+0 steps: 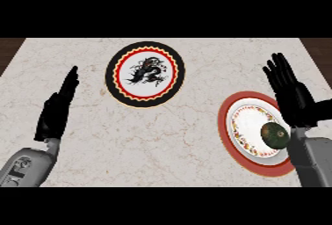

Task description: Pick the squash from the plate and place it in the plate

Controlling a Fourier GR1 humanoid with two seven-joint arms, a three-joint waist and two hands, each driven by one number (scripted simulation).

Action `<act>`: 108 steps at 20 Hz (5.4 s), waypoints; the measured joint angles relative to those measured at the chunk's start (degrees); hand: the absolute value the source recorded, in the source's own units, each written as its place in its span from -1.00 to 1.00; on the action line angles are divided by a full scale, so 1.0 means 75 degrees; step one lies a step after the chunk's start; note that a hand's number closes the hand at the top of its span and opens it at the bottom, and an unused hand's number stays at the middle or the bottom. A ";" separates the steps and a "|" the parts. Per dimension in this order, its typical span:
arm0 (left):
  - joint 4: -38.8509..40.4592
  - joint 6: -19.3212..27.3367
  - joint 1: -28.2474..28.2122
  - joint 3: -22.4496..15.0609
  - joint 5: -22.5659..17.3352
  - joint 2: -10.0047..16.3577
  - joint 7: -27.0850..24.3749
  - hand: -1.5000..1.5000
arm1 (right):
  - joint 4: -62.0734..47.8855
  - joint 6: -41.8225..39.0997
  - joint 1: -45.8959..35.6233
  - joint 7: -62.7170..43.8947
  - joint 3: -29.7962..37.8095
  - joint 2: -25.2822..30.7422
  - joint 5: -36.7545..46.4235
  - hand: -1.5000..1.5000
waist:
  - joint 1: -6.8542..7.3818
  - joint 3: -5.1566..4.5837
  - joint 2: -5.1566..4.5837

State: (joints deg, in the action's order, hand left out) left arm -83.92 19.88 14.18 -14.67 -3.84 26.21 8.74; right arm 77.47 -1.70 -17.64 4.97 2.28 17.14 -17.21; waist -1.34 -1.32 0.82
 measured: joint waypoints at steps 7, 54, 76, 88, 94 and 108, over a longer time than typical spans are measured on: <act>-0.0404 -0.0536 0.0303 0.0301 -0.0457 0.0036 -0.0459 0.00 | 0.0942 -0.1360 -0.0354 0.0384 -0.1637 0.0348 0.1036 1.00 | 0.0228 0.0069 0.0029; -0.0842 -0.2206 0.0239 0.1666 -0.0912 -0.0275 -0.0529 0.00 | 0.3951 -0.3485 0.1519 -0.4138 -0.2187 0.3477 0.6065 -1.00 | 0.0204 0.0173 -0.0112; -0.0730 -0.2717 0.0402 0.2210 -0.0197 -0.1023 -0.0440 0.00 | 0.0622 -0.3245 0.1192 -0.2408 -0.1971 0.2085 0.8607 -1.00 | 0.0189 0.0174 -0.0112; -0.1091 -0.2916 0.0298 0.2274 -0.0107 -0.1130 -0.0252 0.00 | -0.0568 -0.1477 0.0327 -0.0938 -0.1659 0.1787 0.9494 1.00 | 0.0315 0.0135 -0.0115; -0.1178 -0.3132 0.0680 0.1954 -0.0169 -0.1292 -0.0304 0.00 | -0.2018 -0.1562 -0.1631 0.0255 -0.1327 0.2240 0.9399 1.00 | 0.1183 0.0213 -0.0467; -0.0934 -0.3155 0.1007 0.1837 -0.0099 -0.1409 -0.0318 0.00 | -0.4636 -0.1459 -0.4501 0.4184 -0.0323 0.2349 0.8129 1.00 | 0.1312 0.0226 -0.0512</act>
State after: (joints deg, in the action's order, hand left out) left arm -90.92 -3.78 21.73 -0.90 -4.59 15.64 6.35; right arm 42.70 -12.65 -51.41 36.35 -0.14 34.76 43.76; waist 8.50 0.38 -3.02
